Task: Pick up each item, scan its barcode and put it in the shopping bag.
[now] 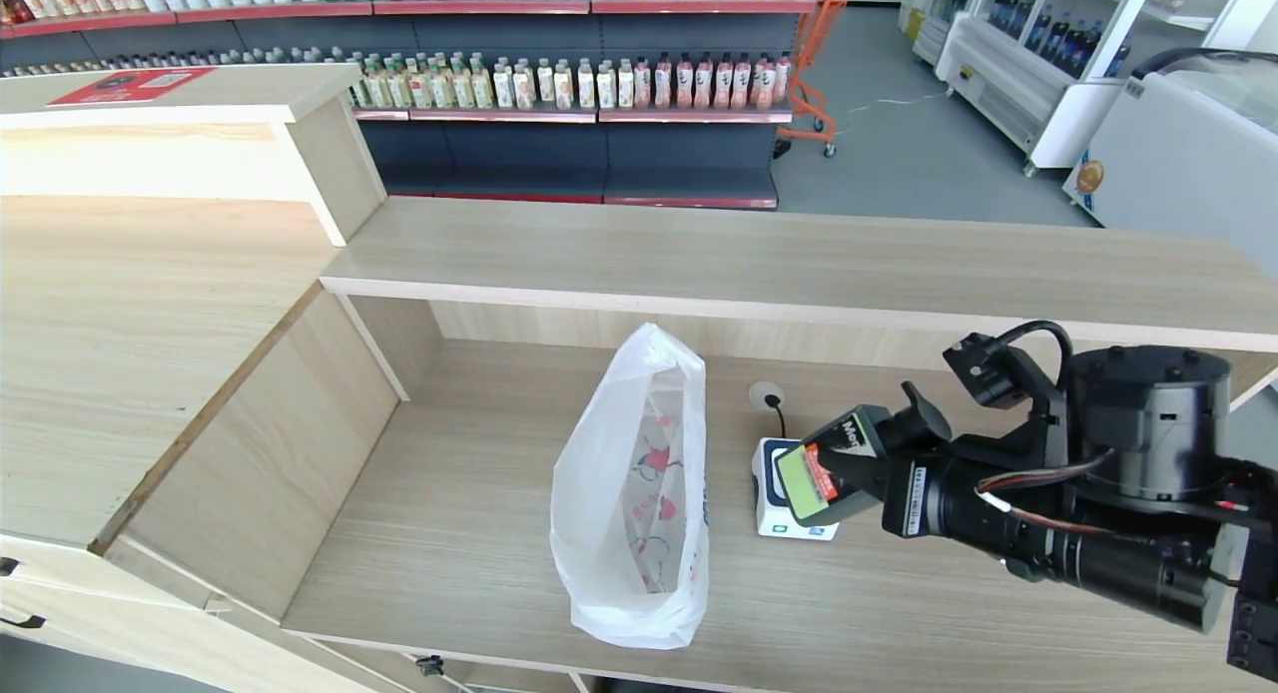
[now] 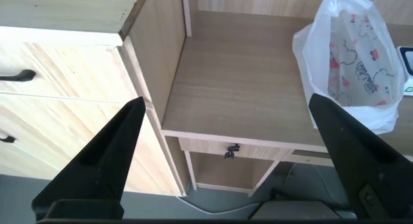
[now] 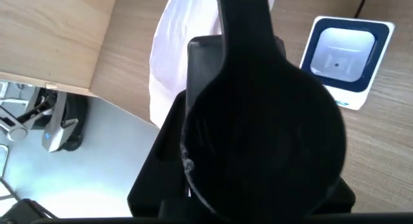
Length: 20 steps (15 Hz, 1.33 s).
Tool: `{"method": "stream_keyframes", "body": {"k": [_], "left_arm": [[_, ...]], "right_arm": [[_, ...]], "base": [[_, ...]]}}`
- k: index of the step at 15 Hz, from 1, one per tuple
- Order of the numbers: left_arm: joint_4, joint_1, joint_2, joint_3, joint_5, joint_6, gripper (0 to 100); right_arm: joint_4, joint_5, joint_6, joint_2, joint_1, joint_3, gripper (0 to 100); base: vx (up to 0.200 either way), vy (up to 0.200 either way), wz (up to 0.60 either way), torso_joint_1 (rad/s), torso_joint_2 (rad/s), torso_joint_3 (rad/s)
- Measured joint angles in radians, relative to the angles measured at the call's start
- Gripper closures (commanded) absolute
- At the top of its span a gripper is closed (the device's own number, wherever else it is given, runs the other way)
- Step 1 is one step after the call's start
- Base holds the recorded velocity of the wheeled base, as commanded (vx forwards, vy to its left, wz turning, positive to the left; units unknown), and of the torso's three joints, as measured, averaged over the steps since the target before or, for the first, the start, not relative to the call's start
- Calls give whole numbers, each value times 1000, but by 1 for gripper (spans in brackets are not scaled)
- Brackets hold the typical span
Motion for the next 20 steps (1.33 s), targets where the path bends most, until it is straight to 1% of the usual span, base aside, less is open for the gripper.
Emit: {"method": "stream_keyframes", "body": {"k": [2, 6, 8, 11, 13, 15, 16, 18, 20], "left_arm": [[0, 2, 0, 0, 0, 0, 0], [0, 1, 0, 0, 0, 0, 0], [0, 0, 0, 0, 0, 0, 0], [0, 0, 0, 0, -1, 0, 0], [0, 0, 0, 0, 0, 0, 0], [0, 0, 0, 0, 0, 0, 0], [0, 0, 0, 0, 0, 0, 0], [0, 1, 0, 0, 0, 0, 0], [0, 1, 0, 0, 0, 0, 0]], "right_arm": [[0, -8, 10, 87, 24, -50, 100], [-4, -33, -1, 289, 94, -216, 100], [-3, -43, -48, 391, 116, -299, 100], [-2, -47, -161, 533, 127, -420, 100], [-3, -48, -195, 600, 133, -481, 100], [-4, -51, -213, 666, 155, -572, 100], [-4, -54, -250, 700, 170, -610, 100], [-7, -58, -336, 750, 181, -646, 100], [-40, -61, -434, 789, 182, -651, 100]], "base": [[0, 0, 0, 0, 0, 0], [0, 0, 0, 0, 0, 0], [0, 0, 0, 0, 0, 0], [0, 0, 0, 0, 0, 0], [0, 0, 0, 0, 0, 0], [0, 0, 0, 0, 0, 0], [0, 0, 0, 0, 0, 0], [0, 0, 0, 0, 0, 0], [0, 0, 0, 0, 0, 0]]}}
